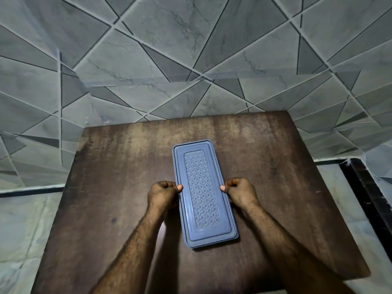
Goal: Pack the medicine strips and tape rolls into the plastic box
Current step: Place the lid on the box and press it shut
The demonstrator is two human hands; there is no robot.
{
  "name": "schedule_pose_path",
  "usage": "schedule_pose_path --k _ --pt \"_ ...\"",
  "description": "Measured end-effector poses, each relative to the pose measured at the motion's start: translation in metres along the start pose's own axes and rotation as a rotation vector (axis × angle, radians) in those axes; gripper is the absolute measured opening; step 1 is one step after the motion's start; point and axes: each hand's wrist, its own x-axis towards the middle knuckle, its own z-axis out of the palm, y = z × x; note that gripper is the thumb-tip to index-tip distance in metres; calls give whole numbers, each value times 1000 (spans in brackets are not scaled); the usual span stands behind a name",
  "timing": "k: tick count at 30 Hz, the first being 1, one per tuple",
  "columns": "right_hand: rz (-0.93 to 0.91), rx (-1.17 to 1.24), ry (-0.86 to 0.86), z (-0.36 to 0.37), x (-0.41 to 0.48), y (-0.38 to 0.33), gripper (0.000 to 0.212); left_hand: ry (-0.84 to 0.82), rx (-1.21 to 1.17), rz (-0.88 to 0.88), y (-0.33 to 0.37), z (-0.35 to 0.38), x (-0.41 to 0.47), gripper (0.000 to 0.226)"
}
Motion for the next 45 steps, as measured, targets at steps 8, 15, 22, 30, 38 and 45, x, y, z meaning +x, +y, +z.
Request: schedule_pose_path --k 8,15,22,30,38,45 --pt "57 44 2 0 7 -3 19 156 157 69 1 8 0 17" --pt "49 191 -77 -3 1 10 15 -14 -21 28 -3 -1 -15 14" --pt "209 108 -503 -30 -33 34 42 -396 39 -209 -38 -26 -56 38" --pt "169 -12 -569 -31 -37 41 51 -405 170 -155 -42 -26 -60 51" --pt "125 30 -522 -29 -40 44 47 -328 216 -115 -44 -19 -59 47" --pt "173 164 -480 -29 -30 38 34 -404 47 -156 -39 -25 -46 37"
